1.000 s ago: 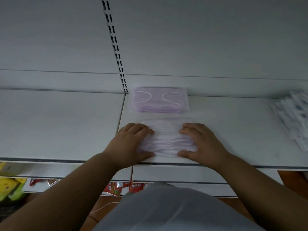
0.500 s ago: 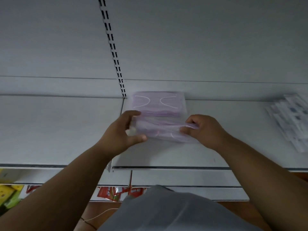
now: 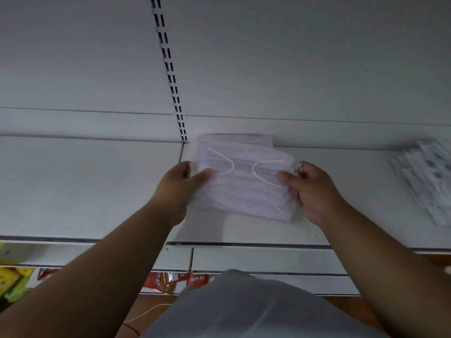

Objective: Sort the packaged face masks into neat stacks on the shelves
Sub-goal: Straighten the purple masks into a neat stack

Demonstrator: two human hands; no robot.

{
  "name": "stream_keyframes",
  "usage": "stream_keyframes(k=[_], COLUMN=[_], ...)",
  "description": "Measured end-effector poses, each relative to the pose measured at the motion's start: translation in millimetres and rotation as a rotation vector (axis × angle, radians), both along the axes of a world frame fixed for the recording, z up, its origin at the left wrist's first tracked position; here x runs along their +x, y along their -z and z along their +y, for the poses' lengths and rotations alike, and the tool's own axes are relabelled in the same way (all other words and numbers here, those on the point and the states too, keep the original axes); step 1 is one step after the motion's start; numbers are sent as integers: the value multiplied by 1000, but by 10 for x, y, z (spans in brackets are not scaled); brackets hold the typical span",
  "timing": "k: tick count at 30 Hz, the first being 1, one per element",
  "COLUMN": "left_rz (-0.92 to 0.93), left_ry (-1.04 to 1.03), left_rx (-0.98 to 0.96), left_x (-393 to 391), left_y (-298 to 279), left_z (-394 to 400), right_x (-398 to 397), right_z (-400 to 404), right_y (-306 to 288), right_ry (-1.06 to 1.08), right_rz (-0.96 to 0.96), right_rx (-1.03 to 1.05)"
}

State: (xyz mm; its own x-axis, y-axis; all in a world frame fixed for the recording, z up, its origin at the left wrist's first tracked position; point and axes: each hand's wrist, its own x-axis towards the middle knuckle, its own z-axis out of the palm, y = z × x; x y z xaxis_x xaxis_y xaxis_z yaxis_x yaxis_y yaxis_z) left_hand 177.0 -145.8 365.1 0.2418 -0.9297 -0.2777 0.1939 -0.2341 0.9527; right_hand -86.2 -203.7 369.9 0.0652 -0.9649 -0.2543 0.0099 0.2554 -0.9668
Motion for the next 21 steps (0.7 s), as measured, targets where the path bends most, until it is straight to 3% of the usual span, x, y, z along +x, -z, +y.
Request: stream_keyframes(k=[3, 6, 10, 15, 21], left_rz=[448, 650, 677, 576, 577], left_ry=[17, 0, 14, -68, -117], left_rx=[-48, -11, 40, 8, 4], left_x=[-2, -183, -479, -387, -350], left_y=[38, 64, -5, -16, -14], left_z=[1, 22, 22, -41, -14], right_x=[46, 126, 251, 208, 138], right_z=[25, 54, 155, 166, 82], right_y=[-22, -18, 59, 51, 35], right_ry=[132, 236, 180, 204, 380], right_rz=[-213, -303, -320, -245, -437], right_rx=[80, 122, 189, 169, 183])
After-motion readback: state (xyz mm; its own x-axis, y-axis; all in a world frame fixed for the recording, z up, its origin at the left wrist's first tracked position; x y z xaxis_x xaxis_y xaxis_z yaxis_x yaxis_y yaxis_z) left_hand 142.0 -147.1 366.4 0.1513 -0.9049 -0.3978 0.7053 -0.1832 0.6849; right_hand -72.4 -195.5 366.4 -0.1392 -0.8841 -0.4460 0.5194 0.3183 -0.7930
